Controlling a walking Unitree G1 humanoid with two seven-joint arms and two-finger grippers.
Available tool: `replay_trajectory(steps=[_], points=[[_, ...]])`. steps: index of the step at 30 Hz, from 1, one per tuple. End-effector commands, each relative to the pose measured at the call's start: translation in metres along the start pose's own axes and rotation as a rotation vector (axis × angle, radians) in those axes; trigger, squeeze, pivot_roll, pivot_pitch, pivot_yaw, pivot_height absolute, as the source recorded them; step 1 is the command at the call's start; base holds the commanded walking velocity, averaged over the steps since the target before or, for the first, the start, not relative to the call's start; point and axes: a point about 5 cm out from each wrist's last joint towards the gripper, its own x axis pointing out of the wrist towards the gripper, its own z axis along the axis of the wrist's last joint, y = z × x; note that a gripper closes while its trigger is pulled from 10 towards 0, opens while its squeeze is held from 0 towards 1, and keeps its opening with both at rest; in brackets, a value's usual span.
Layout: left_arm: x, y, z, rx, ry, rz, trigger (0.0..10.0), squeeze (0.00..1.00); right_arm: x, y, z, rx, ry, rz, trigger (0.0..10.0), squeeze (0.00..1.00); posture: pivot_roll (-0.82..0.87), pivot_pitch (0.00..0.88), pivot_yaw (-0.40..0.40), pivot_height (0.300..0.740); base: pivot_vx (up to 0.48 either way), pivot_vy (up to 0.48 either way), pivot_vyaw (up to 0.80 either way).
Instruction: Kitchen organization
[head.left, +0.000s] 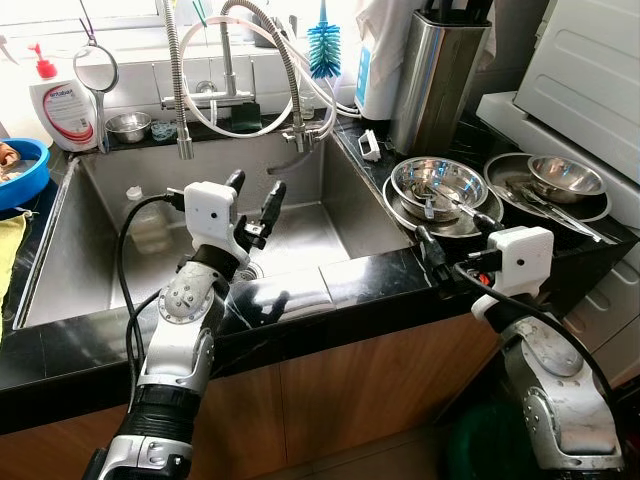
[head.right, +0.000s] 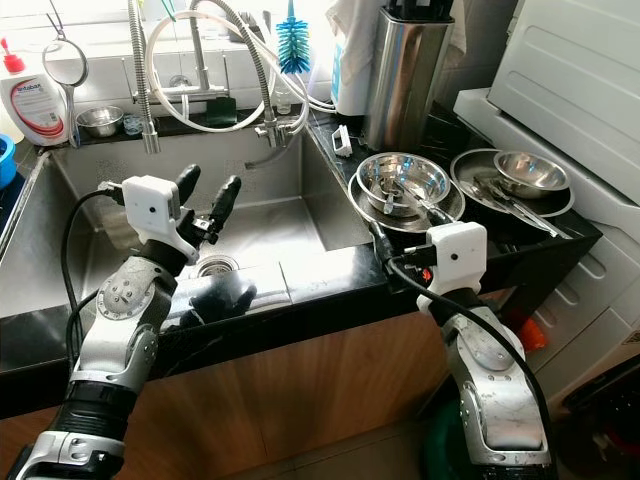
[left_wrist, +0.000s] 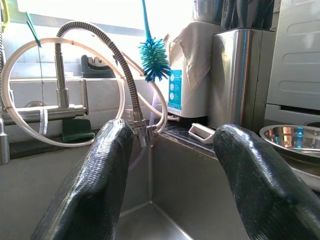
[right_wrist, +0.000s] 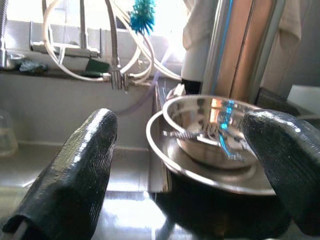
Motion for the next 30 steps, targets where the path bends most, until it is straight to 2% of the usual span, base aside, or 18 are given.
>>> replay_trajectory(steps=[1, 6, 14, 21, 30], points=[[0.004, -0.002, 0.004, -0.009, -0.008, -0.003, 10.0, 0.0, 0.002, 0.001, 0.011, -0.003, -0.043, 0.023, 10.0, 0.0, -0.01, 0.0, -0.026, 0.74, 0.0, 0.0, 0.0], [0.004, -0.002, 0.004, -0.015, -0.007, 0.003, 10.0, 0.0, 0.004, 0.008, 0.015, 0.012, -0.054, 0.082, 10.0, 0.0, -0.01, 0.0, -0.029, 0.74, 0.0, 0.0, 0.0], [0.003, -0.004, 0.002, -0.023, 0.002, -0.002, 10.0, 0.0, 0.001, 0.015, 0.001, 0.015, 0.04, 0.177, 10.0, 0.0, -0.01, 0.0, -0.029, 0.74, 0.0, 0.0, 0.0], [0.002, -0.005, -0.001, -0.032, 0.01, -0.007, 10.0, 0.0, 0.005, 0.001, 0.0, -0.029, 0.05, 0.086, 10.0, 0.0, -0.01, 0.0, -0.033, 0.74, 0.0, 0.0, 0.0], [0.002, -0.008, -0.001, -0.037, 0.01, -0.009, 10.0, 0.0, 0.01, -0.009, -0.006, -0.065, 0.106, 0.014, 10.0, 0.0, 0.0, 0.0, -0.037, 0.74, 0.0, 0.0, 0.0]])
